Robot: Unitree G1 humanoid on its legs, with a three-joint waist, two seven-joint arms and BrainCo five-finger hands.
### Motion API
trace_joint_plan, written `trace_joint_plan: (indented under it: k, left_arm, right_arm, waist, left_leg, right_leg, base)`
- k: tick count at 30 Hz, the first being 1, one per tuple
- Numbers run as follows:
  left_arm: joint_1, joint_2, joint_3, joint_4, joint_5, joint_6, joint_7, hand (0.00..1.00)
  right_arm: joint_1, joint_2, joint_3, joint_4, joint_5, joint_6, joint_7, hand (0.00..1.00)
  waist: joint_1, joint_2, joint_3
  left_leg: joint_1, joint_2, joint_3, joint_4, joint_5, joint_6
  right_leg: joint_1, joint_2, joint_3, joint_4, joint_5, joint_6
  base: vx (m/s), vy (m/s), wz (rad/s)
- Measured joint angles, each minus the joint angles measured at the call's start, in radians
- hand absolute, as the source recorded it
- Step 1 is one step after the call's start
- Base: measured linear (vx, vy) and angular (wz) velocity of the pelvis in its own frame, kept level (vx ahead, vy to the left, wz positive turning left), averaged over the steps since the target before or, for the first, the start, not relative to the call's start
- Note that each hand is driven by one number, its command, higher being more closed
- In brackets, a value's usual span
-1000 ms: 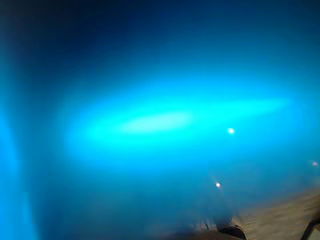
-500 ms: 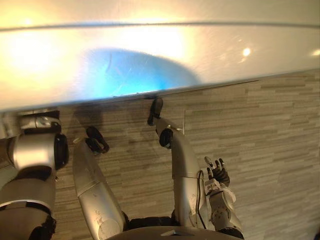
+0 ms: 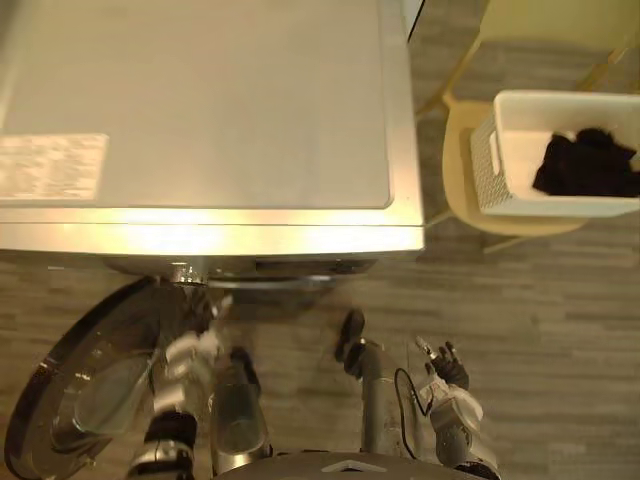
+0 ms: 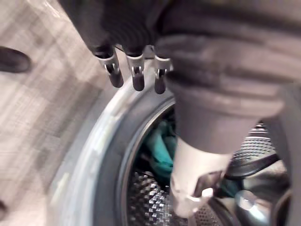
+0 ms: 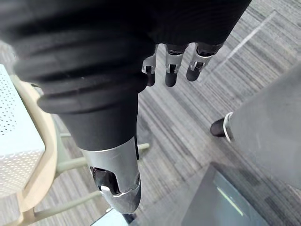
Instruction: Pick up the laundry basket with both hands and put the clothes into the washing machine.
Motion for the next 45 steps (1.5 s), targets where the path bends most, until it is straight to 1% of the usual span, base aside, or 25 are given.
trace_joint_plan:
  k: [2, 4, 8, 14, 18, 22, 23, 24, 28, 29, 30, 31, 32, 33, 34, 35, 36, 37, 38, 39, 40, 42, 43, 44, 45]
  left_arm:
    - [0.042, -0.058, 0.107, 0.144, 0.017, 0.011, -0.009, 0.00]
    - [0.073, -0.090, 0.189, 0.216, 0.029, 0.019, -0.008, 0.00]
    - [0.111, -0.099, 0.329, 0.312, 0.128, 0.027, -0.008, 0.00]
    - [0.159, -0.124, 0.436, 0.334, 0.249, 0.051, 0.007, 0.00]
    - [0.156, -0.117, 0.417, 0.344, 0.301, 0.053, 0.013, 0.00]
    - [0.139, -0.084, 0.291, 0.348, 0.345, 0.053, 0.013, 0.00]
    - [0.136, -0.081, 0.263, 0.351, 0.361, 0.053, 0.013, 0.00]
    - [0.135, -0.081, 0.257, 0.351, 0.362, 0.052, 0.013, 0.00]
    - [0.138, -0.075, 0.214, 0.356, 0.384, 0.049, 0.037, 0.00]
    - [0.131, -0.047, 0.169, 0.360, 0.415, 0.048, 0.034, 0.00]
    - [0.128, -0.038, 0.154, 0.362, 0.425, 0.049, 0.034, 0.00]
    - [0.123, -0.034, 0.148, 0.363, 0.448, 0.051, 0.033, 0.00]
    - [0.109, -0.039, 0.133, 0.363, 0.487, 0.052, 0.037, 0.00]
    - [0.109, -0.037, 0.124, 0.363, 0.495, 0.053, 0.039, 0.00]
    - [0.104, -0.023, 0.105, 0.360, 0.510, 0.052, 0.045, 0.00]
    - [0.100, 0.010, 0.069, 0.360, 0.506, 0.052, 0.053, 0.00]
    - [0.096, 0.020, 0.062, 0.359, 0.501, 0.051, 0.056, 0.00]
    - [0.087, 0.034, 0.053, 0.361, 0.492, 0.050, 0.060, 0.00]
    - [0.079, 0.032, 0.039, 0.360, 0.490, 0.050, 0.061, 0.00]
    - [0.060, 0.024, 0.006, 0.361, 0.488, 0.050, 0.062, 0.00]
    - [0.048, 0.017, -0.009, 0.364, 0.496, 0.049, 0.068, 0.00]
    - [0.047, 0.009, -0.007, 0.383, 0.497, 0.050, 0.087, 0.00]
    - [0.050, 0.008, 0.006, 0.393, 0.496, 0.052, 0.093, 0.00]
    - [0.066, 0.002, 0.013, 0.396, 0.490, 0.053, 0.092, 0.00]
    - [0.069, -0.007, 0.039, 0.382, 0.473, 0.052, 0.093, 0.00]
  right_arm:
    - [0.009, 0.024, -0.046, 0.061, -0.015, 0.005, 0.002, 0.00]
    - [0.025, 0.034, -0.078, 0.111, -0.046, 0.013, 0.003, 0.00]
    - [0.040, 0.059, -0.187, 0.238, -0.049, 0.020, 0.008, 0.00]
    - [0.039, 0.053, -0.305, 0.381, -0.088, 0.034, 0.019, 0.00]
    - [0.037, 0.050, -0.340, 0.423, -0.125, 0.049, 0.019, 0.00]
    - [0.035, 0.043, -0.339, 0.459, -0.125, 0.059, 0.020, 0.00]
    - [0.033, 0.043, -0.334, 0.458, -0.125, 0.059, 0.020, 0.00]
    - [0.029, 0.042, -0.325, 0.457, -0.125, 0.059, 0.020, 0.00]
    - [-0.016, 0.031, -0.219, 0.432, -0.118, 0.052, 0.020, 0.00]
    - [-0.029, 0.034, -0.192, 0.418, -0.116, 0.043, 0.020, 0.00]
    - [-0.035, 0.034, -0.182, 0.418, -0.116, 0.040, 0.020, 0.00]
    - [-0.042, 0.032, -0.179, 0.420, -0.117, 0.039, 0.019, 0.00]
    - [-0.065, 0.011, -0.176, 0.424, -0.118, 0.039, 0.015, 0.00]
    - [-0.068, 0.008, -0.175, 0.426, -0.118, 0.038, 0.014, 0.00]
    - [-0.070, 0.003, -0.172, 0.431, -0.121, 0.039, 0.010, 0.00]
    - [-0.070, -0.003, -0.172, 0.470, -0.126, 0.039, 0.000, 0.00]
    - [-0.071, -0.006, -0.172, 0.486, -0.129, 0.039, -0.001, 0.00]
    - [-0.080, -0.019, -0.170, 0.521, -0.144, 0.041, -0.001, 0.00]
    - [-0.089, -0.028, -0.168, 0.536, -0.156, 0.040, -0.001, 0.00]
    - [-0.101, -0.039, -0.168, 0.555, -0.169, 0.044, -0.001, 0.00]
    - [-0.113, -0.050, -0.172, 0.573, -0.186, 0.045, -0.001, 0.00]
    - [-0.118, -0.050, -0.173, 0.578, -0.202, 0.049, -0.003, 0.00]
    - [-0.117, -0.043, -0.171, 0.579, -0.203, 0.047, -0.004, 0.00]
    - [-0.108, -0.035, -0.168, 0.581, -0.202, 0.046, -0.004, 0.00]
    - [-0.098, -0.033, -0.165, 0.580, -0.202, 0.044, -0.006, 0.00]
  waist:
    - [-0.004, -0.006, -0.059]
    - [-0.005, -0.005, -0.103]
    - [0.000, 0.001, -0.189]
    - [0.005, 0.005, -0.256]
    - [0.003, -0.001, -0.276]
    - [-0.004, -0.008, -0.282]
    - [-0.009, -0.017, -0.282]
    - [-0.007, -0.016, -0.282]
    - [-0.006, -0.027, -0.271]
    - [-0.020, -0.037, -0.252]
    - [-0.029, -0.041, -0.247]
    - [-0.036, -0.036, -0.240]
    - [-0.033, 0.021, -0.210]
    - [-0.033, 0.022, -0.207]
    - [-0.038, 0.010, -0.202]
    - [-0.035, -0.018, -0.201]
    - [-0.027, -0.027, -0.199]
    - [-0.030, -0.028, -0.197]
    - [-0.038, -0.023, -0.196]
    - [-0.038, 0.006, -0.181]
    - [-0.039, 0.021, -0.177]
    - [-0.038, 0.025, -0.176]
    - [-0.039, 0.020, -0.174]
    - [-0.041, 0.005, -0.169]
    - [-0.038, -0.001, -0.168]
  left_leg:
    - [0.060, -0.031, 0.002, -0.081, 0.023, 0.013]
    - [0.104, -0.046, 0.002, -0.143, 0.049, 0.008]
    - [0.203, -0.078, 0.003, -0.259, 0.094, -0.009]
    - [0.296, -0.127, -0.001, -0.340, 0.111, 0.000]
    - [0.334, -0.150, -0.002, -0.360, 0.110, 0.003]
    - [0.366, -0.159, -0.002, -0.373, 0.107, 0.007]
    - [0.370, -0.160, 0.012, -0.371, 0.103, 0.008]
    - [0.376, -0.160, 0.026, -0.371, 0.101, 0.008]
    - [0.380, -0.152, 0.183, -0.317, 0.052, 0.006]
    - [0.382, -0.150, 0.226, -0.289, 0.028, 0.013]
    - [0.382, -0.150, 0.238, -0.281, 0.022, 0.015]
    - [0.388, -0.149, 0.255, -0.288, 0.021, 0.016]
    - [0.419, -0.122, 0.292, -0.322, 0.031, 0.025]
    - [0.420, -0.115, 0.304, -0.319, 0.037, 0.020]
    - [0.423, -0.104, 0.331, -0.296, 0.039, 0.014]
    - [0.425, -0.106, 0.333, -0.259, 0.038, 0.012]
    - [0.423, -0.105, 0.331, -0.237, 0.038, 0.011]
    - [0.401, -0.090, 0.313, -0.197, 0.038, 0.012]
    - [0.392, -0.076, 0.302, -0.181, 0.038, 0.012]
    - [0.385, -0.042, 0.292, -0.161, 0.044, 0.002]
    - [0.377, -0.009, 0.296, -0.133, 0.049, -0.006]
    - [0.373, 0.045, 0.294, -0.072, 0.062, -0.018]
    - [0.357, 0.098, 0.286, 0.013, 0.088, 0.016]
    - [0.319, 0.157, 0.254, 0.138, 0.146, 0.103]
    - [0.287, 0.189, 0.237, 0.210, 0.189, 0.161]
  right_leg:
    - [0.058, -0.006, -0.013, -0.061, 0.019, 0.011]
    - [0.108, -0.007, -0.030, -0.111, 0.034, 0.024]
    - [0.223, -0.006, -0.059, -0.221, 0.083, 0.051]
    - [0.372, -0.005, -0.074, -0.409, 0.171, 0.080]
    - [0.427, -0.005, -0.071, -0.478, 0.203, 0.087]
    - [0.456, -0.005, -0.064, -0.494, 0.211, 0.089]
    - [0.453, -0.005, -0.052, -0.494, 0.211, 0.088]
    - [0.447, -0.003, -0.038, -0.491, 0.213, 0.087]
    - [0.319, 0.015, 0.112, -0.408, 0.222, 0.072]
    - [0.293, 0.023, 0.153, -0.392, 0.218, 0.055]
    - [0.287, 0.024, 0.154, -0.390, 0.217, 0.037]
    - [0.277, 0.024, 0.113, -0.383, 0.181, -0.023]
    - [0.264, 0.006, -0.049, -0.302, 0.083, -0.096]
    - [0.253, -0.009, -0.072, -0.258, 0.075, -0.091]
    - [0.230, -0.066, -0.138, -0.094, 0.017, -0.091]
    - [0.260, -0.119, -0.218, -0.008, -0.054, -0.075]
    - [0.265, -0.126, -0.244, -0.011, -0.072, -0.046]
    - [0.270, -0.112, -0.241, -0.023, -0.067, 0.009]
    - [0.274, -0.088, -0.230, -0.042, -0.064, 0.021]
    - [0.281, -0.050, -0.228, -0.073, -0.061, 0.016]
    - [0.282, -0.020, -0.222, -0.088, -0.065, -0.001]
    - [0.293, 0.033, -0.205, -0.110, -0.075, -0.024]
    - [0.324, 0.081, -0.200, -0.151, -0.076, -0.035]
    - [0.366, 0.128, -0.184, -0.212, -0.070, -0.047]
    - [0.386, 0.150, -0.174, -0.242, -0.064, -0.055]
  base:
    - [0.06, 0.037, 0.12]
    - [0.08, 0.029, 0.22]
    - [0.10, 0.069, 0.19]
    - [0.07, 0.104, 0.12]
    - [0.03, 0.061, -0.01]
    - [0.01, 0.030, -0.05]
    - [-0.01, 0.019, -0.21]
    - [-0.04, 0.022, -0.58]
    - [-0.08, 0.016, -1.15]
    - [-0.11, -0.003, -1.01]
    - [-0.13, -0.015, -0.81]
    - [-0.08, 0.014, -0.92]
    - [-0.07, 0.020, -0.89]
    - [0.01, 0.008, -0.87]
    - [0.13, -0.066, -0.43]
    - [0.17, -0.101, -0.46]
    - [0.18, -0.194, -0.42]
    - [0.08, -0.146, -0.30]
    - [0.09, -0.194, -0.30]
    - [0.05, -0.156, -0.30]
    - [0.06, -0.229, -0.46]
    - [0.04, -0.218, -0.50]
    - [0.06, -0.322, -0.57]
    - [0.06, -0.346, -0.55]
    - [0.04, -0.367, -0.59]
